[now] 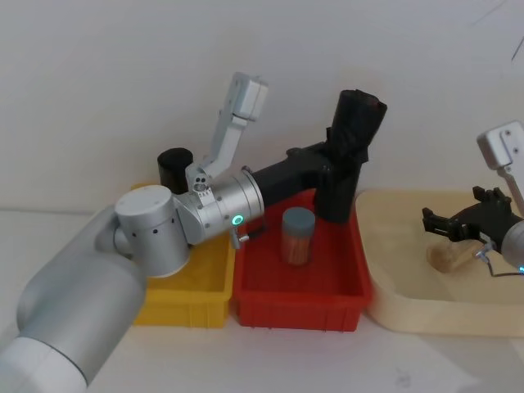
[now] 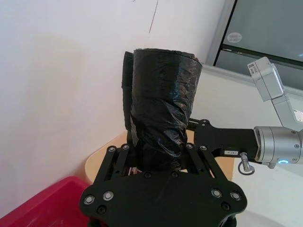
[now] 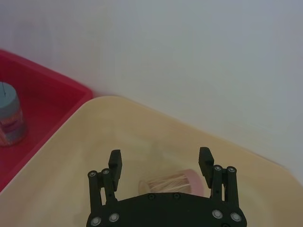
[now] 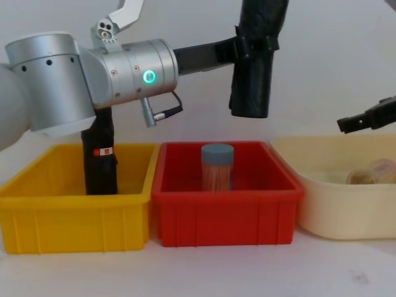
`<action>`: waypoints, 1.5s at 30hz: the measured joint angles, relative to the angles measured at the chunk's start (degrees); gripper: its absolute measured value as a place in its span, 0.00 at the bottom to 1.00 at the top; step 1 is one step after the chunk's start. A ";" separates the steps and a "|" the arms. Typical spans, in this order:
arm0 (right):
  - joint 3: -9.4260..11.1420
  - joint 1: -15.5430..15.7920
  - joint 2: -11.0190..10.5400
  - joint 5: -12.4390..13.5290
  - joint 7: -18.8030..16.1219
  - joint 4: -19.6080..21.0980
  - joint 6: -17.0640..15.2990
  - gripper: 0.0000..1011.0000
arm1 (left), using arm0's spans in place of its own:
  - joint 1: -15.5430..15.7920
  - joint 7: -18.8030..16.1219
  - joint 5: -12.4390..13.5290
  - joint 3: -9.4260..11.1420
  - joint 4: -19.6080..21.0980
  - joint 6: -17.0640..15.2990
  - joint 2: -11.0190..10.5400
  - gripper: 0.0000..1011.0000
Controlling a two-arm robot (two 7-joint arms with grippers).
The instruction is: Pick up the garbage bag with the one hand and transfer it to the other hand.
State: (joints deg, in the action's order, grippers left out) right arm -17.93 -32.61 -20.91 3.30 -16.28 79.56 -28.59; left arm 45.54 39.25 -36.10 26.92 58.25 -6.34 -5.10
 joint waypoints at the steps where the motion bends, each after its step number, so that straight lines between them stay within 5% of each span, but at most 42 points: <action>1: 0.19 0.06 0.03 0.00 0.05 0.21 0.09 0.99 | 0.19 0.18 -0.07 0.08 -0.39 0.16 0.18 0.44; 25: 6.46 2.64 2.43 1.30 4.85 5.85 3.45 0.99 | 2.69 2.78 -0.84 1.16 -5.31 2.04 2.46 0.44; 45: 9.50 3.70 0.23 8.49 -4.41 11.82 5.31 0.99 | 2.57 2.23 -0.96 1.74 -5.03 1.59 2.20 0.44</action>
State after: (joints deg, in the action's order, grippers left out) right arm -8.43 -28.91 -20.68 11.79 -20.68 91.38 -23.28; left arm 48.11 41.48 -37.05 28.66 53.22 -4.75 -2.90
